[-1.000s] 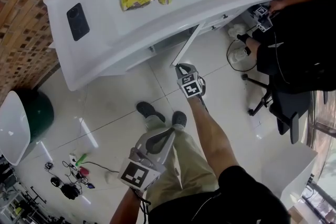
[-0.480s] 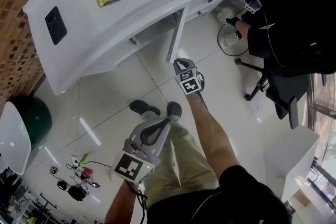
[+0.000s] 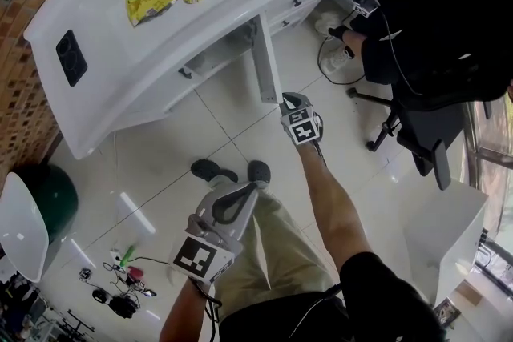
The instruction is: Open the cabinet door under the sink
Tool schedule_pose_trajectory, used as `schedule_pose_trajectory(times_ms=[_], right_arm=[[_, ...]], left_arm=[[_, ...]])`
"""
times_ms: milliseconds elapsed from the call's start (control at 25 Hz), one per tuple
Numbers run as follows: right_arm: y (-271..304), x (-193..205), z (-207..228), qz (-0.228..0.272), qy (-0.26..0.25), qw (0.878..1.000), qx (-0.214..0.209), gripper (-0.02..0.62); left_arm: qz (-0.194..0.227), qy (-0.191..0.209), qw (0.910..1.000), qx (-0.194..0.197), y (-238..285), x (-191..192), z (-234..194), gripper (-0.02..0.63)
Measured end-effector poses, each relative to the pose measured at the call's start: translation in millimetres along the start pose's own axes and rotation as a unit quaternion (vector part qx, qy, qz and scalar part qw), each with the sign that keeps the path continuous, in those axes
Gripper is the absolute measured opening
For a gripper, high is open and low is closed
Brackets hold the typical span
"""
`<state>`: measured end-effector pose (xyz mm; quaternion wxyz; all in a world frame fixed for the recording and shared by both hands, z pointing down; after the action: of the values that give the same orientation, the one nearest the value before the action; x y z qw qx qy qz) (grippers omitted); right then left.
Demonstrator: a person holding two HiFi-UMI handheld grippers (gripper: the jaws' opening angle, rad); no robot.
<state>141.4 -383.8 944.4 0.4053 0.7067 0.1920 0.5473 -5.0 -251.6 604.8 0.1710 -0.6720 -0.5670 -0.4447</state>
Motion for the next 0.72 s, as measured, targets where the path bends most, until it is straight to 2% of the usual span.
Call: schedule_pose_trajectory(times_ms=[400,720], right_arm=[[-2.1,11.0,58.2,-0.011,-0.043,0.999,-0.021,0.015],[0.1,18.3,111.4,-0.019,-0.025,0.999,-0.013,0.011]], left_arm=[[-0.007,0.000,1.0000,0.002,9.2,-0.2,5.3,0.015],[-0.014,0.007,0.9998,-0.009,10.4,-2.7,0.6,0.015]])
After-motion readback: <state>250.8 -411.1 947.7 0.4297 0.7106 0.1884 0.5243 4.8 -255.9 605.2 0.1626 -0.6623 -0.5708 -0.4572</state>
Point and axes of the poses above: the fingertips, and each gripper's own axes: y forward along the fingers, z to its right, x out of its underside, the point moved 2 cm from there along -y, backward along the fingers, and after that the axes turned 9 degrees about x, right-handed, at the moved point
